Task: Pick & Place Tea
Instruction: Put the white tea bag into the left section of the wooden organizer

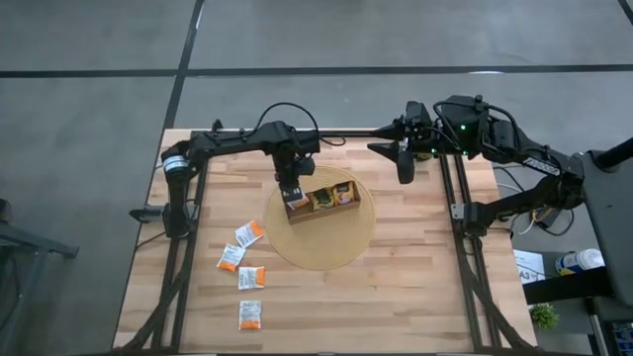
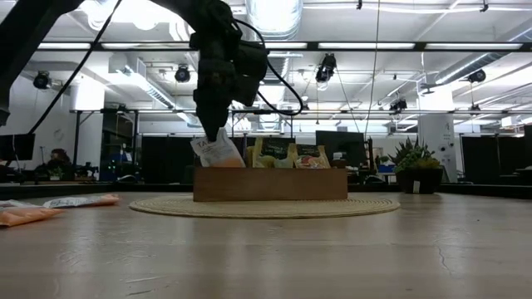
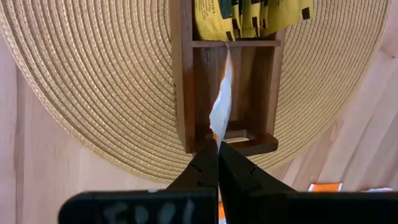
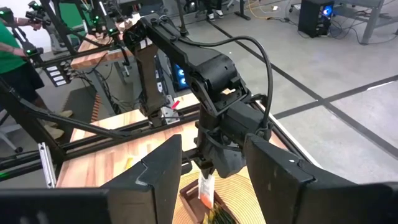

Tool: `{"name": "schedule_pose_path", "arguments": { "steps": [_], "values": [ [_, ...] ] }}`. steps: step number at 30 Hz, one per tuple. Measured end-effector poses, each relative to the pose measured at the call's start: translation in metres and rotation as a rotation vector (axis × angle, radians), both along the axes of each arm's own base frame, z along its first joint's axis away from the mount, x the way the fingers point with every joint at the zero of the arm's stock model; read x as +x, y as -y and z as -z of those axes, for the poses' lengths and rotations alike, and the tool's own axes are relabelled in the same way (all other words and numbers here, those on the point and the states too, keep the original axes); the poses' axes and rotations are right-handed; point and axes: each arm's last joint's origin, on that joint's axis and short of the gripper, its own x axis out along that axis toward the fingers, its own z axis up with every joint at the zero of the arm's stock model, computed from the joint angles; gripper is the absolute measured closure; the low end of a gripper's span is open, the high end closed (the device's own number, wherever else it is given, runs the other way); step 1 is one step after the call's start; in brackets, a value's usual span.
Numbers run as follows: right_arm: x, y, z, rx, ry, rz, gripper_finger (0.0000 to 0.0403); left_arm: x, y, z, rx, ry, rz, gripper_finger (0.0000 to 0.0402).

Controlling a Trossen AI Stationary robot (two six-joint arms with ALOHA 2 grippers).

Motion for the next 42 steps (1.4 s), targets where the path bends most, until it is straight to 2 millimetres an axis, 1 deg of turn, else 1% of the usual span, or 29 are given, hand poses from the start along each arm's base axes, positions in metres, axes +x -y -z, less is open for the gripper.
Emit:
{"name": "schedule_pose_path", "arguments": {
  "steps": [9, 13, 16, 21, 26, 29, 35, 42],
  "values": [
    [0.0, 0.0, 0.001, -0.001, -0.006, -0.001, 0.0232, 0.002, -0.001, 0.0, 0.005, 0.015, -0.009, 0.0399],
    [0.0, 0.0, 0.001, -0.001, -0.008, -0.001, 0.0232, 0.001, -0.001, 0.0, 0.008, 0.009, -0.013, 0.0377],
    [0.0, 0.0, 0.001, 0.001, -0.008, 0.0, 0.0232, -0.003, 0.0, -0.001, 0.038, -0.05, -0.006, 0.0354],
    [0.0, 0.0, 0.001, -0.001, -0.008, -0.001, 0.0232, -0.006, -0.001, -0.01, 0.06, -0.075, 0.009, 0.0331],
    [0.0, 0.0, 0.001, -0.002, -0.008, -0.001, 0.0232, -0.002, -0.003, -0.021, 0.078, -0.032, 0.01, 0.0327],
    [0.0, 0.0, 0.001, -0.002, -0.008, -0.001, 0.0232, -0.002, -0.005, -0.023, 0.083, -0.022, 0.014, 0.0327],
    [-0.001, 0.0, 0.003, 0.004, -0.028, -0.001, 0.0232, -0.006, -0.015, -0.017, 0.067, -0.016, -0.022, 0.0315],
    [-0.001, 0.0, 0.003, 0.003, -0.031, -0.002, 0.0232, -0.017, -0.038, -0.017, -0.033, 0.025, -0.099, 0.027]
  ]
}}
